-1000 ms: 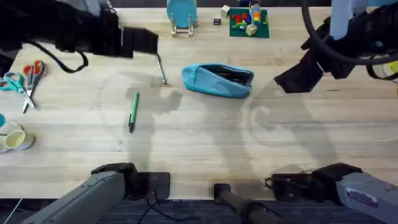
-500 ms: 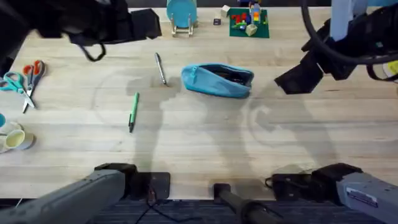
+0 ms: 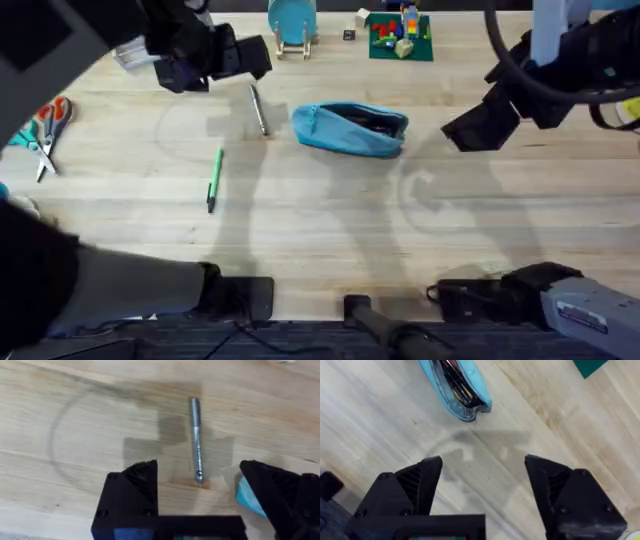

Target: Unzip the bag, pick up the pens from the table one at a time and place them inside, then zip the bag closed.

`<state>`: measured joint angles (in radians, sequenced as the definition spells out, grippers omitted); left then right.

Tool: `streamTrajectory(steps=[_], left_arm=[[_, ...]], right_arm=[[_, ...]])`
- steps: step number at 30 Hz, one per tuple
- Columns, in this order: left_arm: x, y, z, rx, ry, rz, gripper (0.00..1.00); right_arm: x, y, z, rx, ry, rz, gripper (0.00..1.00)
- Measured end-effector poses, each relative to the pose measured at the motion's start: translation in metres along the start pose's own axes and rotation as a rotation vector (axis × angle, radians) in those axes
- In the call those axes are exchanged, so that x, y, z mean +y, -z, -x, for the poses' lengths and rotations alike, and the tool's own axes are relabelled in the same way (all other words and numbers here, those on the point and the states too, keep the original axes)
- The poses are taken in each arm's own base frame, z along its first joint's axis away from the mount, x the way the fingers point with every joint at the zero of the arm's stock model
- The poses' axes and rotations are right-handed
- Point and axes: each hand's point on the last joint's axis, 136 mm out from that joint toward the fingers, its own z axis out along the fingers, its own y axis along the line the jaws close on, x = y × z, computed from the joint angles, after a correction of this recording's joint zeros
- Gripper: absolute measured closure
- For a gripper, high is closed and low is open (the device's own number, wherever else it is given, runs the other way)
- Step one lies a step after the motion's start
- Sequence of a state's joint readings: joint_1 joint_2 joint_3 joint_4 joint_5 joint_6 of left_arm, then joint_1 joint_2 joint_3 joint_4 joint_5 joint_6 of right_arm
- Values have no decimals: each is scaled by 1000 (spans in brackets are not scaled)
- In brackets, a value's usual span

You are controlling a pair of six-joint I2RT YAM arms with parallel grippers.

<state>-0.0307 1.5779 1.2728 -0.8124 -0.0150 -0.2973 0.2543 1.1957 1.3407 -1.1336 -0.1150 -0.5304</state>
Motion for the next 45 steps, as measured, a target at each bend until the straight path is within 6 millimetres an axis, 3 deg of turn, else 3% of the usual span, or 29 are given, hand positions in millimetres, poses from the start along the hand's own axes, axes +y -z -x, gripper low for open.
streamTrajectory(steps=[10,26,34,40,45], left_arm=[[-17,-42,-7,88,-28,26,6],[-12,-85,-21,169,23,68,7],[-9,-103,-29,208,22,84,7],[-9,-104,-28,215,22,89,11],[-9,-104,-27,214,24,90,141]], right_arm=[[0,0,0,1,0,0,4],[0,0,0,1,0,0,4],[0,0,0,0,0,0,4],[0,0,0,0,0,0,3],[0,0,0,0,0,0,3]])
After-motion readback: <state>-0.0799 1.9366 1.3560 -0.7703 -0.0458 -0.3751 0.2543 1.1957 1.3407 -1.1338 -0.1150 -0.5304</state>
